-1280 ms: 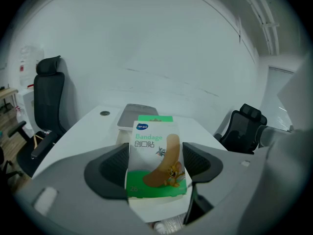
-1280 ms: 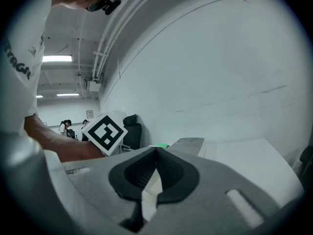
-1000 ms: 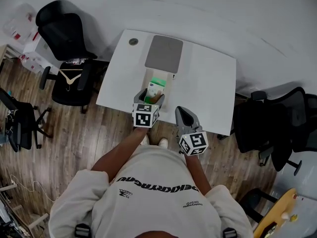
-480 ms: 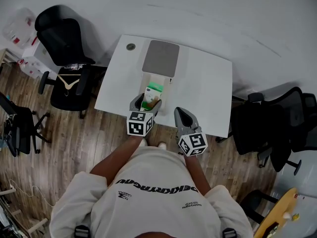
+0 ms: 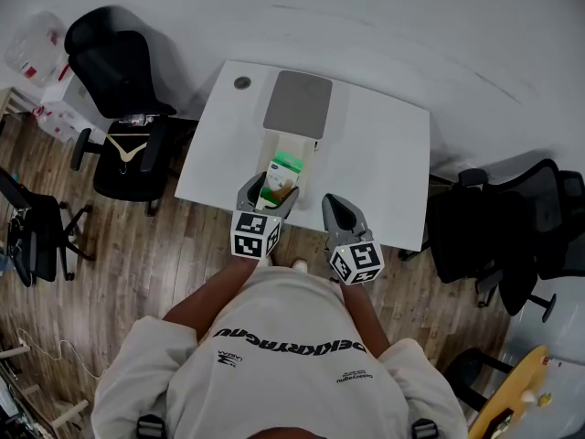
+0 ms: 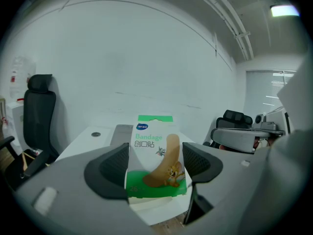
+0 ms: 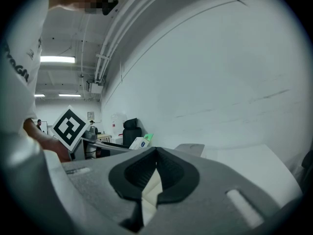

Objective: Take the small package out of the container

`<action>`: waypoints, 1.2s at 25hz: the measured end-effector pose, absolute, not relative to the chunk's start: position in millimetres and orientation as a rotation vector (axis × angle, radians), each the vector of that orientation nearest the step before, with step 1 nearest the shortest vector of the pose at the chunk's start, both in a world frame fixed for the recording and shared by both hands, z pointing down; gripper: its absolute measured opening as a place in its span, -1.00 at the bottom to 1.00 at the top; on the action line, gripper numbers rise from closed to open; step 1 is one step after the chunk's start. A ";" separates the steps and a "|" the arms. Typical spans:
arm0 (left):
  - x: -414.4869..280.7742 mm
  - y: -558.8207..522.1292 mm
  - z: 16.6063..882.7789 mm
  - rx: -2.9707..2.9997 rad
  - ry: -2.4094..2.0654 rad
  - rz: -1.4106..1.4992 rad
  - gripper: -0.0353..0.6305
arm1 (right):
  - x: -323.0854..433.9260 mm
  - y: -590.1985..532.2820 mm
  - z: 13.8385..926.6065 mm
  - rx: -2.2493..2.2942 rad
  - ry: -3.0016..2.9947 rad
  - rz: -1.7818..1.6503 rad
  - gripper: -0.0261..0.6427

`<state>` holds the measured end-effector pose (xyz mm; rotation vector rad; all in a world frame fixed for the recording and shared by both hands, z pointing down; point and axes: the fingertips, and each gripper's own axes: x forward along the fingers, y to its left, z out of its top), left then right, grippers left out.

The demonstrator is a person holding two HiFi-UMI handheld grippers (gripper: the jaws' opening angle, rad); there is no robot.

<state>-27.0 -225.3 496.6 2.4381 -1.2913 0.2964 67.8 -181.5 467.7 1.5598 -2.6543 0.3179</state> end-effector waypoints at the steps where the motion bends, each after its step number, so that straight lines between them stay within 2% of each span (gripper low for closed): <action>1: -27.4 -224.1 495.5 2.446 -1.291 0.292 0.18 | 67.6 -181.5 467.4 1.559 -2.654 0.317 -0.92; 30: -37.7 -198.1 470.2 2.557 -1.356 0.222 0.18 | 57.6 -170.8 465.4 1.528 -2.647 0.276 -0.92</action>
